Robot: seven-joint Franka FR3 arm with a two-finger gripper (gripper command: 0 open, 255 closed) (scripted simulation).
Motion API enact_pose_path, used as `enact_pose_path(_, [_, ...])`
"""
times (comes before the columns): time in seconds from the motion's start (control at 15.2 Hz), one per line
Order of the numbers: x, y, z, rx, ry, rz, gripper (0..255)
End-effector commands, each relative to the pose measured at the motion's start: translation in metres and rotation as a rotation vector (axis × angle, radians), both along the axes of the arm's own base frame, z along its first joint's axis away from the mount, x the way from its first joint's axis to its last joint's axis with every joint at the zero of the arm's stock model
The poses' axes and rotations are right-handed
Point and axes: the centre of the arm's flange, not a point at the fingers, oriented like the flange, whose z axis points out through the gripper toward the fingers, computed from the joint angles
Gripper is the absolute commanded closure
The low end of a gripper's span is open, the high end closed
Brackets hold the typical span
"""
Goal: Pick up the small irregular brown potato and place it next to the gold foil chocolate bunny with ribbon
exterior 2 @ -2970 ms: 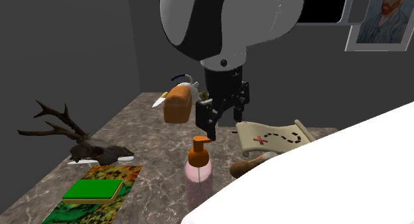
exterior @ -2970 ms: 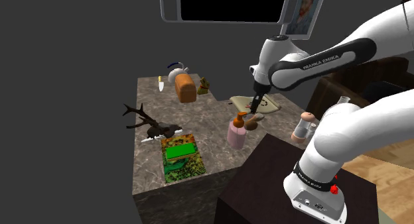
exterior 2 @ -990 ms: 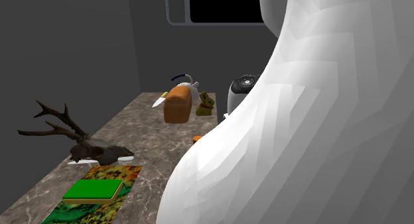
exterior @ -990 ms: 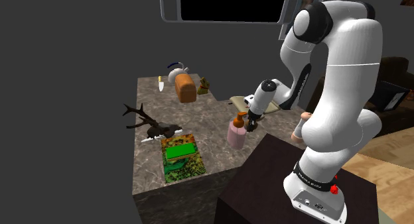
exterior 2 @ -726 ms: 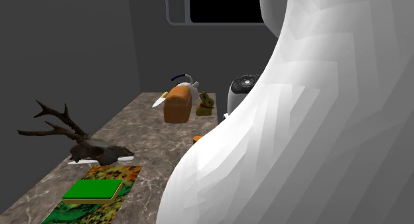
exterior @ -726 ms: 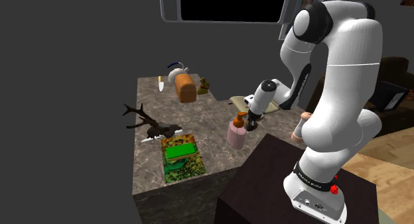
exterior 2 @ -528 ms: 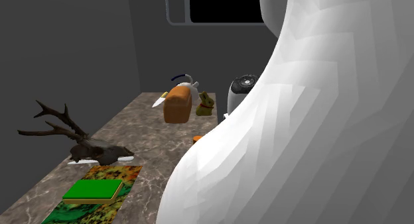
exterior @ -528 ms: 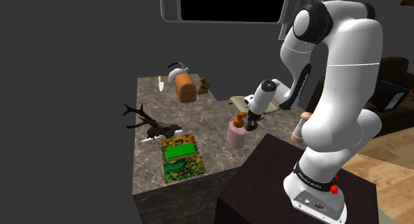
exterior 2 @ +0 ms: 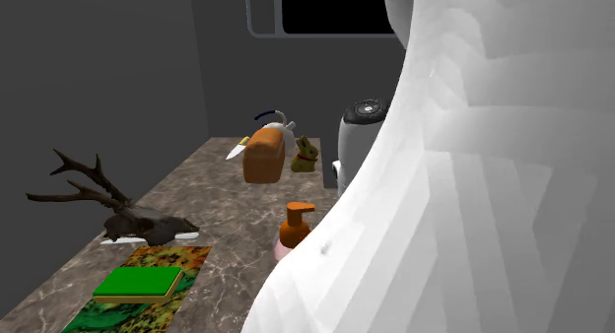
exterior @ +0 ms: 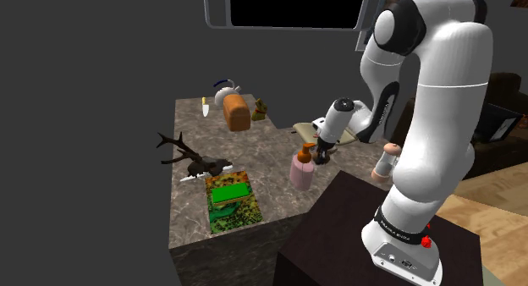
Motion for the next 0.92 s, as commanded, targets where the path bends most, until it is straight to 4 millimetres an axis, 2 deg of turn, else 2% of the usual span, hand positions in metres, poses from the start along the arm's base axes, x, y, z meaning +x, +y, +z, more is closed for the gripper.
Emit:
enact_pose_path(0.0, [0.002, -0.002, 0.013, -0.003, -0.008, 0.001, 255])
enact_pose_path(0.86, [0.002, -0.002, 0.081, -0.003, -0.008, 0.001, 255])
